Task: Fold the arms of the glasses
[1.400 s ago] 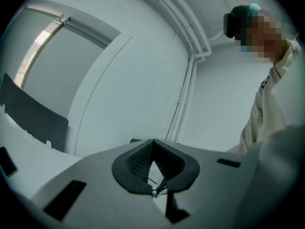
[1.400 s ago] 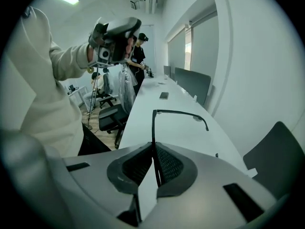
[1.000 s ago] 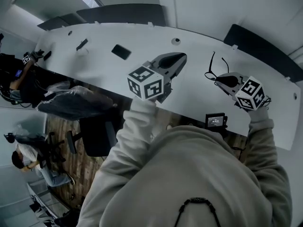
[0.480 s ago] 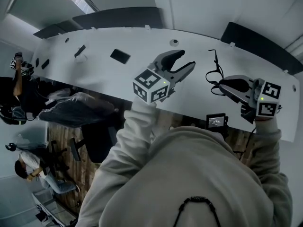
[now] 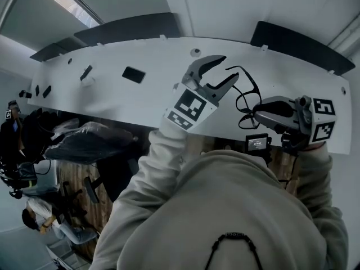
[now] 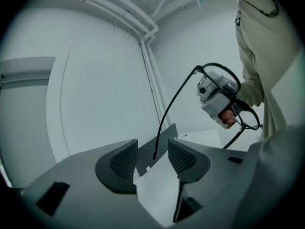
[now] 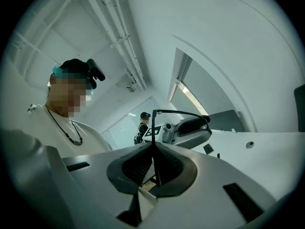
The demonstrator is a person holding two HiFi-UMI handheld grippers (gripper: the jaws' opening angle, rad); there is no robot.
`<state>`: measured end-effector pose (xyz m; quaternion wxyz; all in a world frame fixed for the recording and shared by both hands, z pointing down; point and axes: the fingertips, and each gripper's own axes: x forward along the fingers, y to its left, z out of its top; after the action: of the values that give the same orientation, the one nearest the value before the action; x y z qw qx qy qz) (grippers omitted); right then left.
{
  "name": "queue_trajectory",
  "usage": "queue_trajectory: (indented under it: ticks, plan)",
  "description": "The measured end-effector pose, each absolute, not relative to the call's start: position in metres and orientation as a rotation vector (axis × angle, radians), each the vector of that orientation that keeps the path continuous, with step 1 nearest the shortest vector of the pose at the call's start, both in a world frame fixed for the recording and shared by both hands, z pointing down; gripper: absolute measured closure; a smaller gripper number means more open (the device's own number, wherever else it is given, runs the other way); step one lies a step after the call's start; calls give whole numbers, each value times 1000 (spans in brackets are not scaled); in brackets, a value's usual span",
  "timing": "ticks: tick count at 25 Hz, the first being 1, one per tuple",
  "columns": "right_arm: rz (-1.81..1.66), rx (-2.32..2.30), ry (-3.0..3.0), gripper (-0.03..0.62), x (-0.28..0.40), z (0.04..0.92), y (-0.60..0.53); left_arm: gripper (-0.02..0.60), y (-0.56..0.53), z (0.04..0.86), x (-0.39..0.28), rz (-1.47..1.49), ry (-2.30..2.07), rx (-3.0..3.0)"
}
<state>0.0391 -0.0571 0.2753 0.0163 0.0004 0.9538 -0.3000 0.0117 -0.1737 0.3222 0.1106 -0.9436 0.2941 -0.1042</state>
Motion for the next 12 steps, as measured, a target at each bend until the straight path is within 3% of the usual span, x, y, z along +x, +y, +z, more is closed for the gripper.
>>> queue_trajectory:
  ticks: [2, 4, 7, 9, 12]
  plan:
    - [-935, -30, 2975, 556, 43, 277, -57, 407, -173, 317, 18, -310, 851, -2742]
    - [-935, -43, 2971, 556, 46, 277, -57, 480, -173, 316, 22, -334, 837, -2715]
    - [-919, -32, 2962, 556, 48, 272, -56, 500, -170, 315, 29, -352, 810, -2709]
    - [-906, -27, 2957, 556, 50, 269, -55, 551, -168, 316, 33, -361, 800, -2705]
    - [-892, -31, 2947, 556, 54, 265, -55, 561, -165, 317, 38, -366, 783, -2711]
